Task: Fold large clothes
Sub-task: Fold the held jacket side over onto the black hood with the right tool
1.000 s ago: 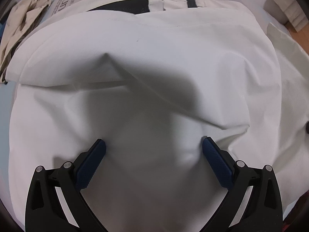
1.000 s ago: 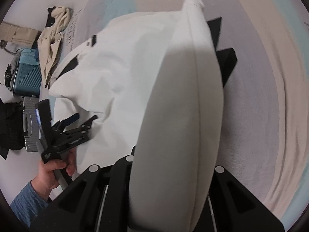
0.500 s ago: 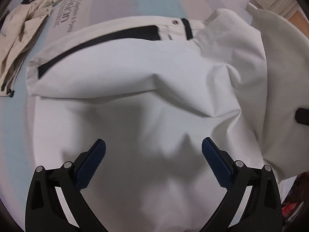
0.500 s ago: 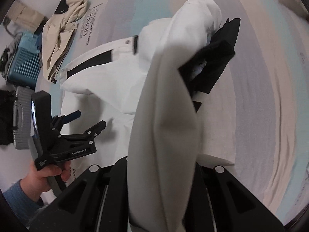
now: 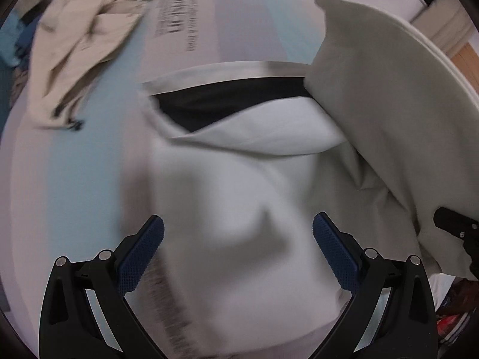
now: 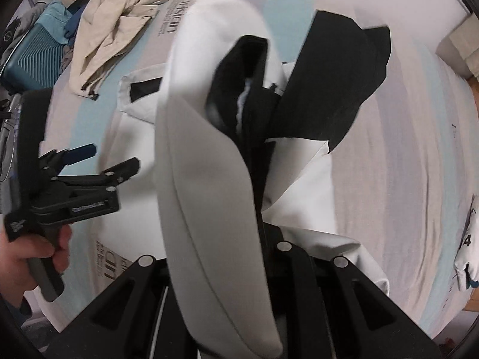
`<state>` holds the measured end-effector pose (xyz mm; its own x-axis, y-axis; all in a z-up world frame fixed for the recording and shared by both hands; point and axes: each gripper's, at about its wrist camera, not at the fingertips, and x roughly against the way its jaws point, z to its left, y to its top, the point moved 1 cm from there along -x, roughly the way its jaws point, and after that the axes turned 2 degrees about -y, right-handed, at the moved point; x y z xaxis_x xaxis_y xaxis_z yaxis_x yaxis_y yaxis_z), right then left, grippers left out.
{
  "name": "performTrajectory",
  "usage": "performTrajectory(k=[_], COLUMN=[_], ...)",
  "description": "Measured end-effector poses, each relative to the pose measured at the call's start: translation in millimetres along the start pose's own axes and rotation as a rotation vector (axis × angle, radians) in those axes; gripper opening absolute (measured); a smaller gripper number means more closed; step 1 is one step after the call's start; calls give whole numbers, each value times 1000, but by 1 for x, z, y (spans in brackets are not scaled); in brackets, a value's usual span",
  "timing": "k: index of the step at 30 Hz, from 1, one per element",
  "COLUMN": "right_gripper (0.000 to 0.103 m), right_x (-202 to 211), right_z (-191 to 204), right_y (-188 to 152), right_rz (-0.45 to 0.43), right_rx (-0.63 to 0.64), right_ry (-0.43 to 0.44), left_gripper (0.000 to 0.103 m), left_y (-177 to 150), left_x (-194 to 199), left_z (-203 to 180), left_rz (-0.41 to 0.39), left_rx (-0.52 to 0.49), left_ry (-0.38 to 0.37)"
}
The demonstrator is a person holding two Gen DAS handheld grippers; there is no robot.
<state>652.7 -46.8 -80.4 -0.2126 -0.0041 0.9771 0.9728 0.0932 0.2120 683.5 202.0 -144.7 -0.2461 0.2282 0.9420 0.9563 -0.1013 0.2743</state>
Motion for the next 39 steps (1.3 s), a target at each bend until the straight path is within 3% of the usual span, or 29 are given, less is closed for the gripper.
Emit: performTrajectory(k=[6, 13, 22, 31, 39], right_gripper=[11, 11, 11, 13, 18], right_x=[-1, -14, -56, -115, -132], right_z=[49, 105, 178, 220, 244], right_y=[-1, 4, 11, 3, -6], right_rz=[-7, 3, 38, 68, 10], right_rx=[7, 47, 103, 177, 215], right_ry=[33, 39, 35, -71, -156], left_gripper=[97, 97, 97, 97, 97], left_y=[-30, -61, -90, -108, -117], left_x=[40, 67, 70, 62, 52], left_z=[54, 105, 149, 184, 201], left_rz=[-2, -3, 18, 41, 41], left_rx=[3, 84, 135, 183, 218], left_ry=[84, 97, 96, 98, 82])
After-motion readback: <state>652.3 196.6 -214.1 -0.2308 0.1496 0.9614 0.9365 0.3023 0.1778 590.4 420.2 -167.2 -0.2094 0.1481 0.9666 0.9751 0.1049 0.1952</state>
